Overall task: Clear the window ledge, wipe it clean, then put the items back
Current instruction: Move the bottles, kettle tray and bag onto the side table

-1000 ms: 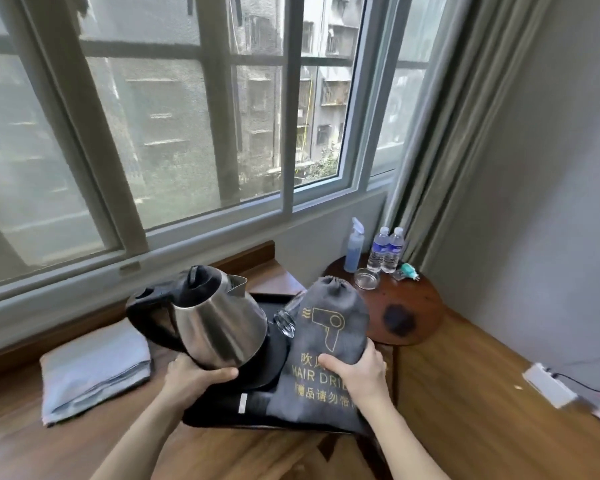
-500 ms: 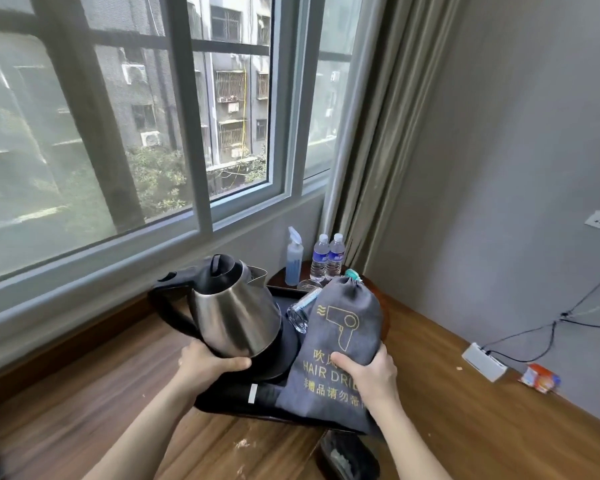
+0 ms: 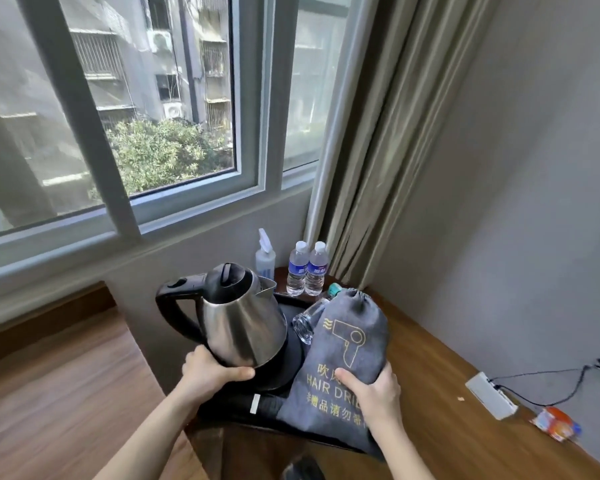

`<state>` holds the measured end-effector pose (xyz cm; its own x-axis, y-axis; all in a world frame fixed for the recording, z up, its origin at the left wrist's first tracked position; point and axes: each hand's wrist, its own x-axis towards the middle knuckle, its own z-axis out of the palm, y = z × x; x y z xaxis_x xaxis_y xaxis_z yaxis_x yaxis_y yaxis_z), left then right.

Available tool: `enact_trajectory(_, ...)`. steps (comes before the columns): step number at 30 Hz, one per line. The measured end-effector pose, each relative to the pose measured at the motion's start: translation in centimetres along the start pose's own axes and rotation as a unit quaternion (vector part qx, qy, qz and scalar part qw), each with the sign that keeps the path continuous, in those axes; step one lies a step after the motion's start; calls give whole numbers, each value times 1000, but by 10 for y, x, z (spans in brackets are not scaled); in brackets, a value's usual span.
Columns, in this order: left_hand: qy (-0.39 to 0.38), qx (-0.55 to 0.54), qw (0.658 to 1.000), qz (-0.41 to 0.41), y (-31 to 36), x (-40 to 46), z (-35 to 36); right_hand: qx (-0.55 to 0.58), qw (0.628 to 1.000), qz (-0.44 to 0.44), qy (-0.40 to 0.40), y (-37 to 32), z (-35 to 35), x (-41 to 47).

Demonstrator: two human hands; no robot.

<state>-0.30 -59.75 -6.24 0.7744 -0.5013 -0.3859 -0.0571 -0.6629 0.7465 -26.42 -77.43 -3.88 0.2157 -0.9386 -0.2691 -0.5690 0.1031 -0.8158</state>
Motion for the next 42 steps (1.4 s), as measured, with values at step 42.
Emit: enact_trajectory(42,22,-11,992,-127,-89,103,153,-40,995,15,-95,97,65,171)
